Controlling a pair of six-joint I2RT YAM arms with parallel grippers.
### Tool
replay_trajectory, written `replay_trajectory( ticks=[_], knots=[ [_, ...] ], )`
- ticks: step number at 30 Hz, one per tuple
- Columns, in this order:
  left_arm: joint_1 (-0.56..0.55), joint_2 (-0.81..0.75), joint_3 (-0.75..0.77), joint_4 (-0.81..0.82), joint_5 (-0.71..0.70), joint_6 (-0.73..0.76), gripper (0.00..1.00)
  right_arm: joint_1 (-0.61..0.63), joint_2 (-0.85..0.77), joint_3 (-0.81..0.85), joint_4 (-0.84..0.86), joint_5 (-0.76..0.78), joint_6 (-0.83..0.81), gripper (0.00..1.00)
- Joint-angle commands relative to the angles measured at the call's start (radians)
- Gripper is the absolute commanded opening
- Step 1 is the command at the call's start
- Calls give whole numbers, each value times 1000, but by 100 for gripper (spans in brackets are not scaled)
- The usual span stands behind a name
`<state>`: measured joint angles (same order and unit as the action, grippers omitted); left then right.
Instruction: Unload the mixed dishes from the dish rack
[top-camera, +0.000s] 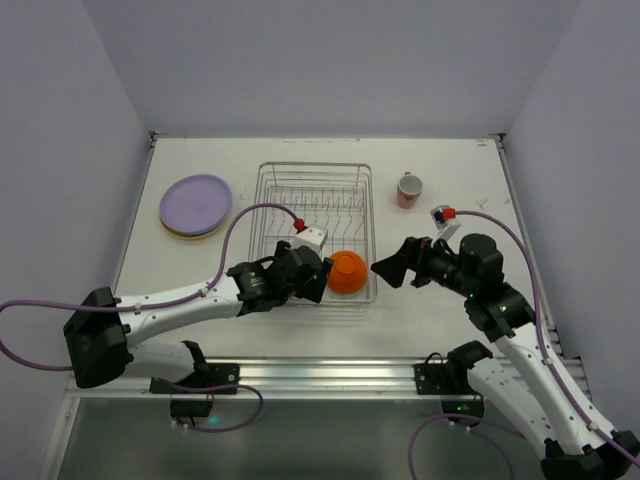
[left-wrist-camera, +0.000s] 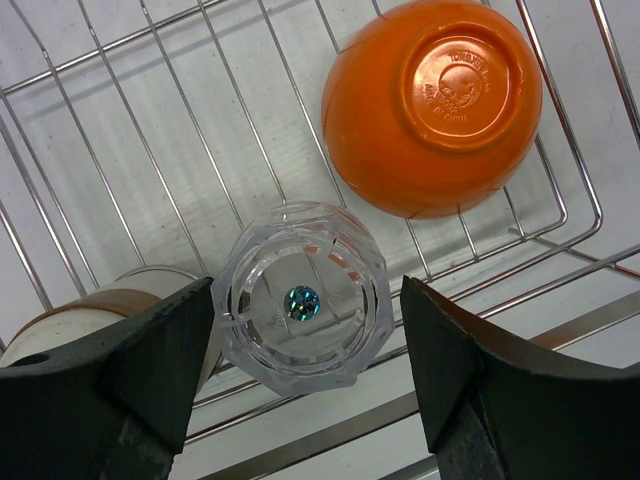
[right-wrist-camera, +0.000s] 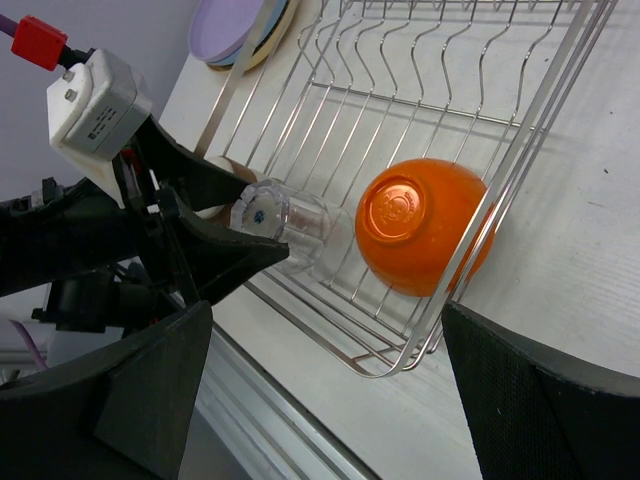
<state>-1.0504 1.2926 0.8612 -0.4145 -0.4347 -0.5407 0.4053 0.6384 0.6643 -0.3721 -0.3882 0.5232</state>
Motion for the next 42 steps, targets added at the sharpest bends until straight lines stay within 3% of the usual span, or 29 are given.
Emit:
replay_trajectory(
  ticks=[1, 7, 12, 33, 38, 42],
  knots=[
    [-7, 4, 42, 39, -33, -22, 77, 1, -6, -3, 19, -17, -15, 99],
    [-7, -1, 48, 14, -26, -25, 63, 3, -9, 0, 16, -15, -17, 99],
    [-8, -27, 56, 8, -32, -25, 60, 1, -5, -3, 22, -15, -15, 99],
    [-7, -88, 217, -60, -73, 65, 58, 1, 35, -3, 62, -38, -11, 99],
    [-7, -136, 210, -52, -75, 82, 58, 1, -129, -78, 185, -83, 35, 99],
    [-7, -200, 188, -6, -55, 88, 58, 1, -161, -89, 208, -107, 40, 99]
  ],
)
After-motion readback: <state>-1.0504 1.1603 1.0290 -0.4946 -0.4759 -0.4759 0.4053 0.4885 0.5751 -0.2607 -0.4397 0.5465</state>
